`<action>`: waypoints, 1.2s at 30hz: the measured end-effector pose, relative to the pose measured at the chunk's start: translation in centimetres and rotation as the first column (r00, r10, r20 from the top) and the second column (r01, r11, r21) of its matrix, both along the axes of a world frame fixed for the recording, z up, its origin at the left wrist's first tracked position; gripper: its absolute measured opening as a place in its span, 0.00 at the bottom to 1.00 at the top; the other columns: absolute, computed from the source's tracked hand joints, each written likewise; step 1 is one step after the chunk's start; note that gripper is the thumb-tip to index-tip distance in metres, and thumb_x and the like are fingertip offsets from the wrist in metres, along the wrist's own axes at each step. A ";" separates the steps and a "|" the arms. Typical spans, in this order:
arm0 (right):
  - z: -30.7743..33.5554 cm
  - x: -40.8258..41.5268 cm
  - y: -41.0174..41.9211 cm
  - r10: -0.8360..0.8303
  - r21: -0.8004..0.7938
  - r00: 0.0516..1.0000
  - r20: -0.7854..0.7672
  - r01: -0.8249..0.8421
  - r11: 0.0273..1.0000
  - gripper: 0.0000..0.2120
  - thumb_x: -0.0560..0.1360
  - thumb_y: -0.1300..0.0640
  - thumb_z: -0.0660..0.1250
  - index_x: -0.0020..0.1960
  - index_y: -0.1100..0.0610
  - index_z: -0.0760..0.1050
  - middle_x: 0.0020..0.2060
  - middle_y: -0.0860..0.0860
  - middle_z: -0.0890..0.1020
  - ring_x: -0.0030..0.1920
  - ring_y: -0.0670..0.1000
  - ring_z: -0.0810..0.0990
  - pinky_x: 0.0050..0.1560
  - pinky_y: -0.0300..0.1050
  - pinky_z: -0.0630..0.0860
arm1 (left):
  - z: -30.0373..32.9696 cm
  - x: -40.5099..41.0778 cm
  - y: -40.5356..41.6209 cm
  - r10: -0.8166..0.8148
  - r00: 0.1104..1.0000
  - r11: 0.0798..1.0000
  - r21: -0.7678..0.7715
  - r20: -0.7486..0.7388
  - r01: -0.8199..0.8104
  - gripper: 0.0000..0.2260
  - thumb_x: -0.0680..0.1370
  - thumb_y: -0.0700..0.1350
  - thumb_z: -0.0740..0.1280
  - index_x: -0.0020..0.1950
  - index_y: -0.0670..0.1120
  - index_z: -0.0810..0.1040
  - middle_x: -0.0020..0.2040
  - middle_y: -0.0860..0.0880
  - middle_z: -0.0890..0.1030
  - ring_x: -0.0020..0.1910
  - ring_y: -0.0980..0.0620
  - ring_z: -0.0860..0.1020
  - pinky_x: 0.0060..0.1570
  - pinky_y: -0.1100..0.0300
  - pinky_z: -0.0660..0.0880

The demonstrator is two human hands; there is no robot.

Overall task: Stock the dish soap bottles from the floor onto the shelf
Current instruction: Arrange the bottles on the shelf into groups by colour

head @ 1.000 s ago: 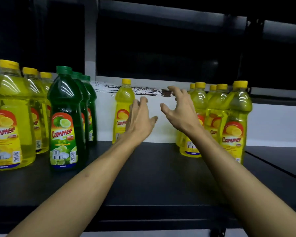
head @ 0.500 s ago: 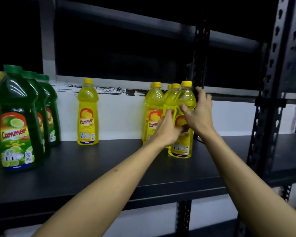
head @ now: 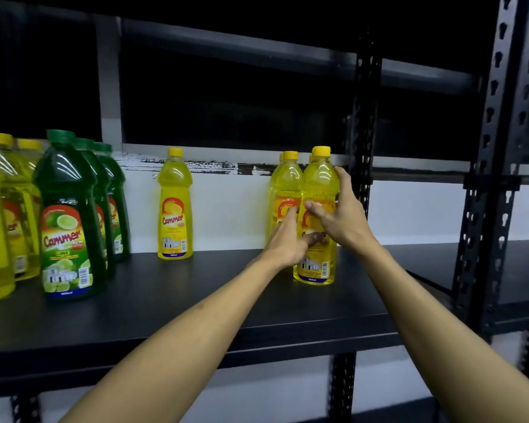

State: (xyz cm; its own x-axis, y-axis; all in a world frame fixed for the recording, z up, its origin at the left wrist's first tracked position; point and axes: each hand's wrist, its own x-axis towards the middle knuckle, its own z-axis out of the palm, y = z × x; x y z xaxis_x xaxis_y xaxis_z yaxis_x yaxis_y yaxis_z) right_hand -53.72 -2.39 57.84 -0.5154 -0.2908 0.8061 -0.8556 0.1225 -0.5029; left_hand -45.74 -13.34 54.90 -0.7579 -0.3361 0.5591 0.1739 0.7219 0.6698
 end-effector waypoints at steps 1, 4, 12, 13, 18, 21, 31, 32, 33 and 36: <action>0.0 0.5 -0.6 0.010 0.011 1.000 -0.008 -0.010 1.000 0.43 0.73 0.49 0.75 0.79 0.49 0.52 0.68 0.54 0.74 0.64 0.55 0.76 0.63 0.52 0.74 | 0.0 0.7 -0.6 0.004 1.000 1.000 -0.002 0.002 -0.004 0.30 0.78 0.51 0.71 0.76 0.52 0.62 0.70 0.47 0.74 0.69 0.43 0.73 0.65 0.49 0.72; -0.3 1.8 -2.6 0.053 0.039 0.998 -0.022 -0.052 0.998 0.47 0.72 0.49 0.76 0.80 0.47 0.48 0.68 0.56 0.74 0.66 0.57 0.74 0.65 0.52 0.72 | 0.0 2.9 -2.4 0.043 0.999 0.999 -0.015 0.012 -0.042 0.27 0.78 0.52 0.71 0.74 0.52 0.64 0.68 0.47 0.76 0.67 0.43 0.75 0.63 0.50 0.74; -0.5 6.7 -8.5 0.161 0.045 0.986 -0.038 -0.159 0.986 0.47 0.73 0.48 0.75 0.80 0.46 0.46 0.68 0.55 0.75 0.63 0.58 0.77 0.63 0.55 0.75 | -0.2 10.0 -6.8 0.153 0.986 0.986 -0.072 0.066 -0.148 0.27 0.79 0.55 0.68 0.75 0.52 0.61 0.67 0.48 0.78 0.65 0.45 0.76 0.61 0.54 0.74; -0.5 7.4 -9.2 0.177 0.046 0.983 -0.048 -0.175 0.983 0.47 0.73 0.49 0.75 0.80 0.47 0.47 0.67 0.54 0.75 0.62 0.57 0.77 0.61 0.51 0.75 | -0.3 10.9 -7.5 0.170 0.982 0.983 -0.079 0.085 -0.163 0.28 0.79 0.57 0.68 0.75 0.53 0.60 0.67 0.48 0.78 0.65 0.45 0.77 0.61 0.50 0.75; -0.5 10.2 -13.0 0.265 0.026 0.963 -0.038 -0.264 0.964 0.45 0.74 0.51 0.75 0.80 0.49 0.48 0.66 0.53 0.76 0.60 0.54 0.79 0.60 0.54 0.78 | -1.4 15.7 -10.6 0.275 0.947 0.957 -0.140 0.169 -0.253 0.33 0.78 0.57 0.68 0.79 0.52 0.57 0.68 0.47 0.76 0.64 0.46 0.77 0.64 0.48 0.74; -0.7 11.6 -15.1 0.318 0.010 0.948 -0.007 -0.318 0.948 0.45 0.74 0.50 0.75 0.79 0.47 0.47 0.65 0.53 0.76 0.61 0.54 0.79 0.60 0.59 0.78 | -2.7 18.3 -12.6 0.360 0.899 0.922 -0.239 0.248 -0.304 0.32 0.78 0.59 0.68 0.77 0.49 0.62 0.70 0.47 0.74 0.67 0.47 0.74 0.67 0.48 0.71; -1.2 13.3 -22.2 0.341 -0.023 0.940 0.020 -0.341 0.940 0.46 0.74 0.50 0.74 0.80 0.44 0.46 0.66 0.56 0.74 0.61 0.57 0.78 0.59 0.58 0.79 | -4.8 21.9 -16.0 0.514 0.667 0.853 -0.404 0.538 -0.331 0.23 0.81 0.61 0.58 0.69 0.48 0.76 0.65 0.44 0.77 0.62 0.44 0.76 0.61 0.50 0.74; -1.3 13.3 -22.8 0.346 -0.025 0.938 0.014 -0.346 0.938 0.46 0.74 0.51 0.74 0.80 0.45 0.46 0.66 0.56 0.74 0.60 0.56 0.78 0.59 0.57 0.79 | -4.9 21.8 -16.2 0.515 0.660 0.853 -0.409 0.548 -0.325 0.24 0.82 0.62 0.57 0.70 0.49 0.74 0.66 0.43 0.76 0.64 0.43 0.75 0.62 0.49 0.73; -1.3 13.2 -23.3 0.349 -0.024 0.937 0.009 -0.349 0.937 0.46 0.74 0.51 0.74 0.80 0.45 0.46 0.65 0.56 0.74 0.59 0.56 0.79 0.58 0.57 0.79 | -5.0 21.6 -16.4 0.519 0.654 0.850 -0.414 0.550 -0.326 0.24 0.82 0.62 0.56 0.71 0.50 0.73 0.67 0.43 0.75 0.65 0.43 0.75 0.63 0.49 0.73; -1.4 12.8 -24.6 0.374 -0.028 0.927 0.013 -0.373 0.927 0.46 0.74 0.50 0.74 0.79 0.42 0.46 0.64 0.56 0.75 0.57 0.56 0.79 0.57 0.59 0.80 | -5.3 21.5 -16.6 0.531 0.654 0.841 -0.426 0.539 -0.332 0.25 0.81 0.63 0.56 0.72 0.50 0.72 0.68 0.43 0.75 0.65 0.43 0.74 0.64 0.47 0.73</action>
State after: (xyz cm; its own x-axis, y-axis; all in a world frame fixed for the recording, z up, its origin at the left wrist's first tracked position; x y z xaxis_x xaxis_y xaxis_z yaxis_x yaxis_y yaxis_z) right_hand -40.92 -26.96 56.44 -0.3879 -0.4450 0.8072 -0.8278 -0.2169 -0.5174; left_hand -24.23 -29.94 49.61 -0.7638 -0.6299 0.1408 -0.5818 0.7663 0.2726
